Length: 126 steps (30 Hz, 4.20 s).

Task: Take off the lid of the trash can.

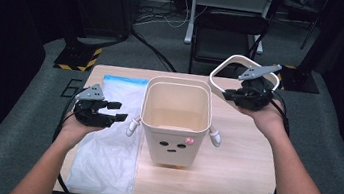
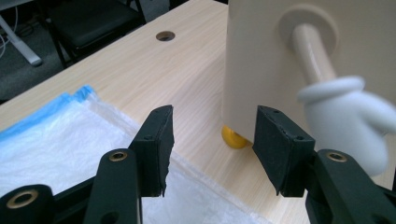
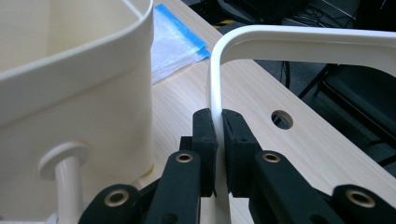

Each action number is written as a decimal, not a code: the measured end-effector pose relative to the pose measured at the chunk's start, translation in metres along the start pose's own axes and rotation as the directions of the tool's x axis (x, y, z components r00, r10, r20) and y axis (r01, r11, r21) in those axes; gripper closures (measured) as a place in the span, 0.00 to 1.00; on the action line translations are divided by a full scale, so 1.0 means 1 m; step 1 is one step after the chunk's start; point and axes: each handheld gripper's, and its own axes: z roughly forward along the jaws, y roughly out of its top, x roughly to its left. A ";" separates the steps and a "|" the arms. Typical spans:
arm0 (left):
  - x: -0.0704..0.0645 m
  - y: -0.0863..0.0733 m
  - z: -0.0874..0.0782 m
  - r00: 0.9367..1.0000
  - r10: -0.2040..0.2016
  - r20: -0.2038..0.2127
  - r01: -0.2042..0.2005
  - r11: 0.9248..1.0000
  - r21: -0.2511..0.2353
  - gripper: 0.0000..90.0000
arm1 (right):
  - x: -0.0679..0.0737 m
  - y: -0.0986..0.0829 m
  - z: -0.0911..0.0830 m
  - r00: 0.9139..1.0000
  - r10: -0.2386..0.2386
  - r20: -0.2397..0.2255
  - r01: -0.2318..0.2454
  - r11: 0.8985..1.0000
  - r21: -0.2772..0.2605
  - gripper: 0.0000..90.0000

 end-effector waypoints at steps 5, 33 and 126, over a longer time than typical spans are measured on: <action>0.001 -0.016 0.004 0.999 -0.028 -0.018 0.027 1.000 -0.011 0.52 | 0.004 -0.017 0.009 1.000 0.002 -0.002 -0.002 1.000 0.011 0.94; 0.002 -0.060 0.008 0.992 -0.068 -0.108 0.066 0.998 -0.020 0.50 | 0.013 -0.113 0.059 0.997 0.062 0.035 -0.063 0.997 0.040 0.94; 0.096 -0.120 0.042 0.854 -0.351 -0.384 0.364 0.931 -0.041 0.00 | 0.029 -0.170 0.103 0.977 0.190 0.092 -0.196 0.979 0.058 0.51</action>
